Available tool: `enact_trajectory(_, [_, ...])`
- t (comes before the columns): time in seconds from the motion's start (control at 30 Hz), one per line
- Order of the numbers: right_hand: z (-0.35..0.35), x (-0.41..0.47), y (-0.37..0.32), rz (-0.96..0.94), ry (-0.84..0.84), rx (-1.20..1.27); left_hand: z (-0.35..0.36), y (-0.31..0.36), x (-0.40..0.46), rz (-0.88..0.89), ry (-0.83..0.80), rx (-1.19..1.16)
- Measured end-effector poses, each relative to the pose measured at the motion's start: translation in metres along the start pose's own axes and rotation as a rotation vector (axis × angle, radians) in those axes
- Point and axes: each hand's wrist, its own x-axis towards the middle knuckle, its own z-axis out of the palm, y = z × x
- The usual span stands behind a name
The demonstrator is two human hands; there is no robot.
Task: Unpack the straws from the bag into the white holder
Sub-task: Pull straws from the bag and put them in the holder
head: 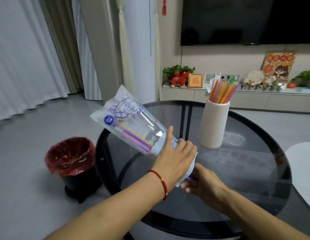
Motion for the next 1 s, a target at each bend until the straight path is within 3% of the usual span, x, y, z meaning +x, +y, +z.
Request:
enact_trajectory(0.2, [0.016,0.001,-0.001,0.048,-0.081,0.251,-0.007,-0.017,0.002,0.080,0.071,0.206])
enact_trajectory(0.4, [0.003,0.002,-0.007,-0.085,-0.129,0.312,-0.005,-0.021,0.006,0.006,0.085,0.128])
enact_trajectory(0.53, [-0.023,0.005,-0.015,-0.147,0.015,0.287,0.015,-0.020,0.001,-0.187,0.033,-0.095])
enact_trajectory(0.67, [-0.072,-0.004,-0.028,-0.250,0.164,0.039,0.055,-0.012,-0.013,-0.320,-0.085,-0.270])
enact_trajectory(0.87, [-0.140,-0.038,-0.048,-0.434,0.339,-0.205,0.069,-0.011,-0.004,-0.294,-0.114,-0.460])
enact_trajectory(1.0, [-0.170,-0.059,-0.051,-0.477,0.383,-0.198,0.068,-0.006,0.001,-0.258,-0.140,-0.510])
